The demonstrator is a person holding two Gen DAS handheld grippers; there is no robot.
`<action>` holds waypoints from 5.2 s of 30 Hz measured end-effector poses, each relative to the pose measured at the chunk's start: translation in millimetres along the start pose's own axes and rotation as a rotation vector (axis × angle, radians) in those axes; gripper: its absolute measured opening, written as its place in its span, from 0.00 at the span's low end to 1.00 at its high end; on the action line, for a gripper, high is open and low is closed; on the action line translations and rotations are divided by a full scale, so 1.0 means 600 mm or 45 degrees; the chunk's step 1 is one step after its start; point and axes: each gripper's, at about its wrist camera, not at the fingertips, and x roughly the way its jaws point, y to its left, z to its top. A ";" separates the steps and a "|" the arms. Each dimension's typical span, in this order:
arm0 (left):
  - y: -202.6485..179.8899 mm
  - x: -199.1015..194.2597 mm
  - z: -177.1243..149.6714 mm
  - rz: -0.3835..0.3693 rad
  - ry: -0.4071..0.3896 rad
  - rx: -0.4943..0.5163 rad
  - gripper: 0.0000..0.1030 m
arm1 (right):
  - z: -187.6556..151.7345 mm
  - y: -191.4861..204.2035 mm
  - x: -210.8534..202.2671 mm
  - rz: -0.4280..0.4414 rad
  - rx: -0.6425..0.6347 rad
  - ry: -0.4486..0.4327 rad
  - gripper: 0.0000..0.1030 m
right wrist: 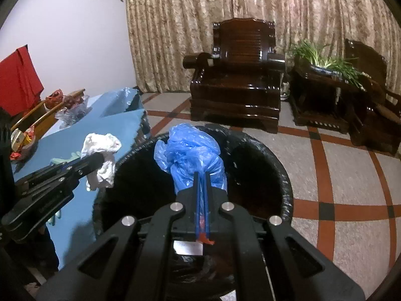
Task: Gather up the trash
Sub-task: 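Carry the tissues and blue bag over the black bin and open both tools, then return both tools to the table above the remaining trash, then grasp the white-and-blue paper cup with the left tool, then grasp the mint-green rubber glove with the right tool while the left tool holds the cup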
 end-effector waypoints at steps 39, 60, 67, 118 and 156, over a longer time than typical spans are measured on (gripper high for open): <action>0.305 -0.292 -0.112 0.682 -0.103 -0.230 0.84 | 0.014 0.321 0.010 0.335 -0.303 -0.067 0.95; 0.462 -0.286 -0.214 0.829 0.056 -0.375 0.76 | -0.023 0.460 0.084 0.459 -0.394 0.050 0.95; 0.484 -0.266 -0.217 0.811 0.064 -0.405 0.76 | -0.032 0.474 0.111 0.458 -0.403 0.089 0.95; 0.532 -0.318 -0.251 0.845 0.135 -0.548 0.49 | -0.100 0.611 0.199 0.552 -0.515 0.322 0.74; 0.449 -0.307 -0.219 0.789 0.096 -0.465 0.49 | -0.082 0.543 0.167 0.575 -0.442 0.337 0.50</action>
